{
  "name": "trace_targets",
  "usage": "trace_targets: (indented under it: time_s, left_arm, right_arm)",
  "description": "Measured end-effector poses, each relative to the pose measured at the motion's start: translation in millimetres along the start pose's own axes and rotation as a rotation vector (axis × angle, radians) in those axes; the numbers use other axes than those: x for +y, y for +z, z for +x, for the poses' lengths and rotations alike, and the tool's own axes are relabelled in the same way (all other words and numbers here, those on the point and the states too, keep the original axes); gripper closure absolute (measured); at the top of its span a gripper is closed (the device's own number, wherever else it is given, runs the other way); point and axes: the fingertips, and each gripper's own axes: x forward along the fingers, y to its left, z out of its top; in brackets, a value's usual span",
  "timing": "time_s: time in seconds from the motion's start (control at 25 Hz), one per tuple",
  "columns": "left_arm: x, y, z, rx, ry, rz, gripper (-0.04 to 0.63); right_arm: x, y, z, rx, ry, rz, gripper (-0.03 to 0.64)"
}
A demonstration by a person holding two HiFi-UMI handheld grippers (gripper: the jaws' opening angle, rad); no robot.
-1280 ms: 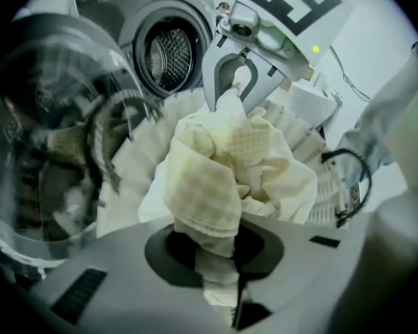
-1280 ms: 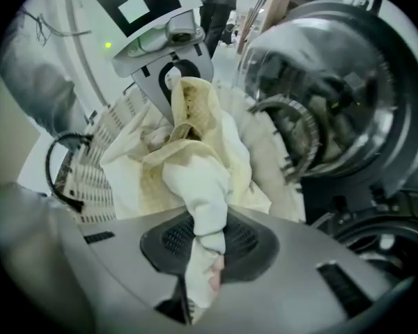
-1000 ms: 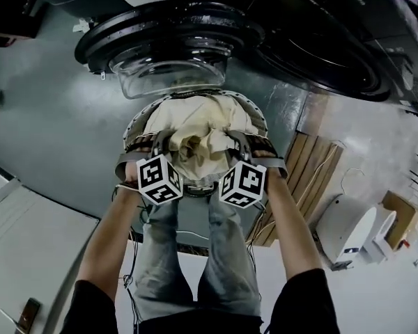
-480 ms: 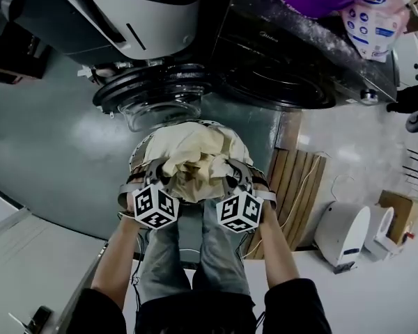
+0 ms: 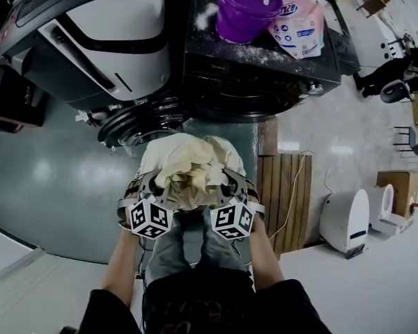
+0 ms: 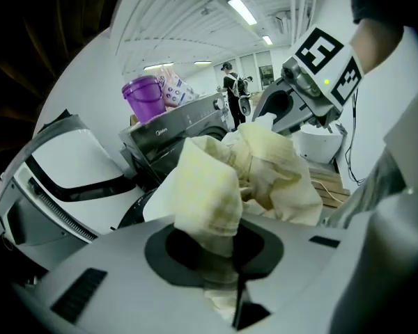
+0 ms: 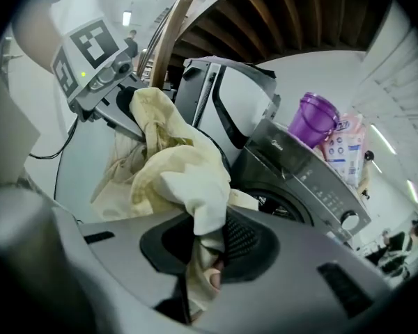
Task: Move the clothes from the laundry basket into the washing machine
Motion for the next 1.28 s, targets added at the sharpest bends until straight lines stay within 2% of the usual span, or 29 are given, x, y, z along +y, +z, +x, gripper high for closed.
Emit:
trace_targets:
  time_s: [0.12,0.28,0.64,0.84,1.08,1.28]
  left_arm:
    - [-0.1,15.1,-23.8,-0.023,0.01,0.016,0.526]
    - [-1.9,36.6,-44.2,-0.06,0.007,0.032,0.526]
    - [-8.8,78.7,-56.3,-0.159,-0.035,0.12,0.526]
    - [-22.4,102.5,-51.4,-0.215,-0.086,0.212,0.526]
    - [-35.1,130.0,-43.0,-0.248,-0.118,0.249,0.526]
    - [-47.6,147.7,-19.3,-0.219,-0.116,0.315,0.526]
  right_arm:
    - [0.1,4.9,-28.5,-0.01,-0.032,0.025,0.554]
    - [-8.3,10.4,-57.2,-0.016,-0.083,0.001,0.552]
    - [-37.1,15.1,-97.9,-0.002,-0.224,0.041,0.552]
    - [-47.3,3.8,-119.8,0.036,-0.293,0.086,0.552]
    - [-71.5,-9.9,-133.5,0.058,-0.337,0.1,0.552]
    - [-93.4,-30.6,-124.3,0.051,-0.315,0.065,0.552]
